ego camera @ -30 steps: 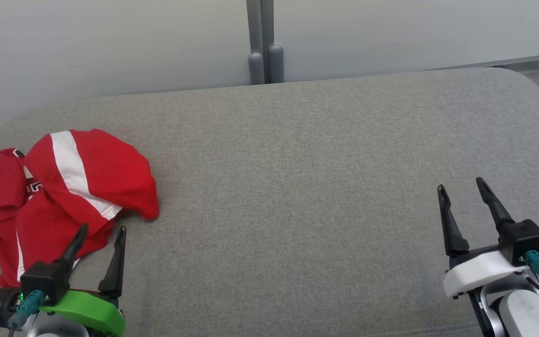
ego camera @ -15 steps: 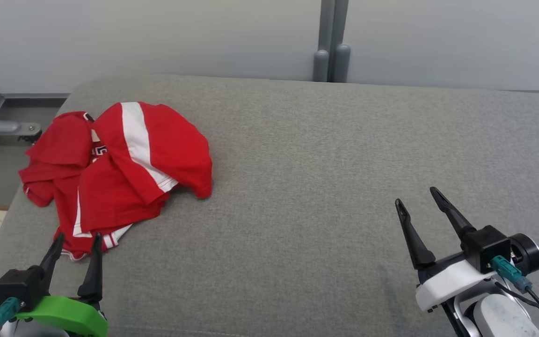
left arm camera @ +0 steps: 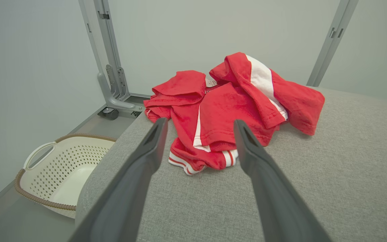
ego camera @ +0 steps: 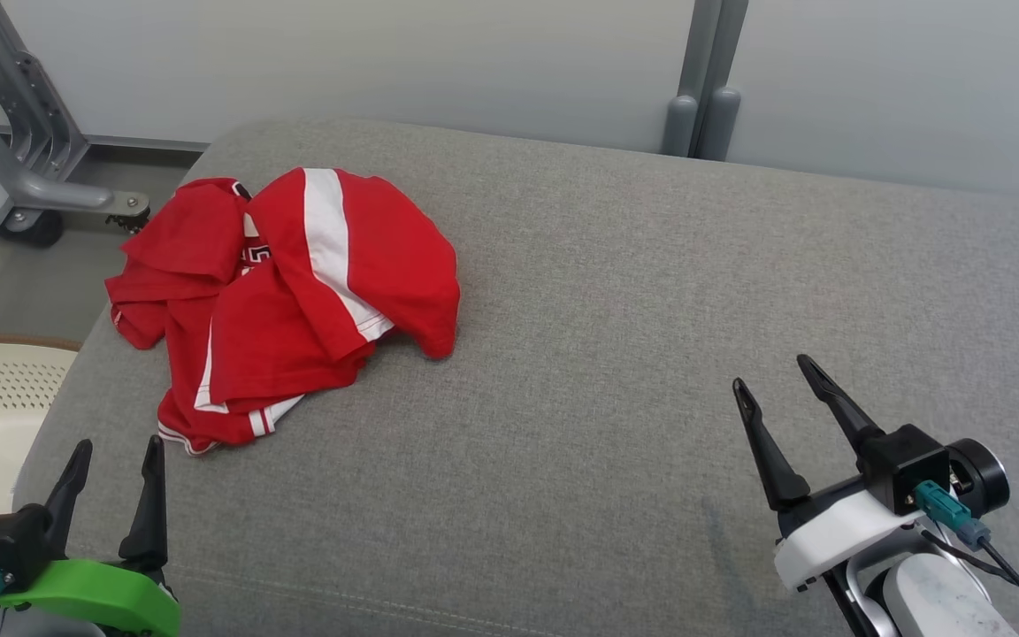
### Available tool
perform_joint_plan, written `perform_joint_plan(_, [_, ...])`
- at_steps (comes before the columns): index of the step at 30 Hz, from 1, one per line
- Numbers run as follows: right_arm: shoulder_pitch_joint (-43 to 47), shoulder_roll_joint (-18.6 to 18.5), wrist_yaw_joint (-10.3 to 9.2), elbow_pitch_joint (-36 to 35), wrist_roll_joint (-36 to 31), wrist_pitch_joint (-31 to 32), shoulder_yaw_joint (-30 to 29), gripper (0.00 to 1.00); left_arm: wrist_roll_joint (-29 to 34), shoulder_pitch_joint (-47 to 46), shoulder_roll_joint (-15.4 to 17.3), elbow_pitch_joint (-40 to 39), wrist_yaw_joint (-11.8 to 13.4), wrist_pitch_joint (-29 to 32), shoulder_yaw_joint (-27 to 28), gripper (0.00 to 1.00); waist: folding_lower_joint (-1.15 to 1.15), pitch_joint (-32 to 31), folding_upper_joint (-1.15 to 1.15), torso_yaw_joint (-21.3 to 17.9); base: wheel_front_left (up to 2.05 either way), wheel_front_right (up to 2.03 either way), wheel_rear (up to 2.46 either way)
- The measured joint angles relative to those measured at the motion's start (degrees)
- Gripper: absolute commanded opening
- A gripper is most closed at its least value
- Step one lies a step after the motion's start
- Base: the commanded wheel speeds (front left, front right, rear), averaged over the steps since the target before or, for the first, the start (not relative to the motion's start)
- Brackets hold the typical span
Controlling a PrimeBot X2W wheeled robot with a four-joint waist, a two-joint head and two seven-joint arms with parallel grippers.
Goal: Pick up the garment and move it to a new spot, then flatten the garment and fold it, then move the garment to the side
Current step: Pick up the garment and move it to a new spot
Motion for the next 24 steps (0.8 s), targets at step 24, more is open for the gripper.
perform_joint_plan(24, [-5.98, -1.44, 1.01, -1.42, -2.05, -0.01, -0.83, 1.0, -13.13, -28.61, 3.94, 1.55, -0.58, 32.42, -7.6, 1.0, 0.01, 10.9, 0.0, -1.8, 0.0, 0.0, 0.0])
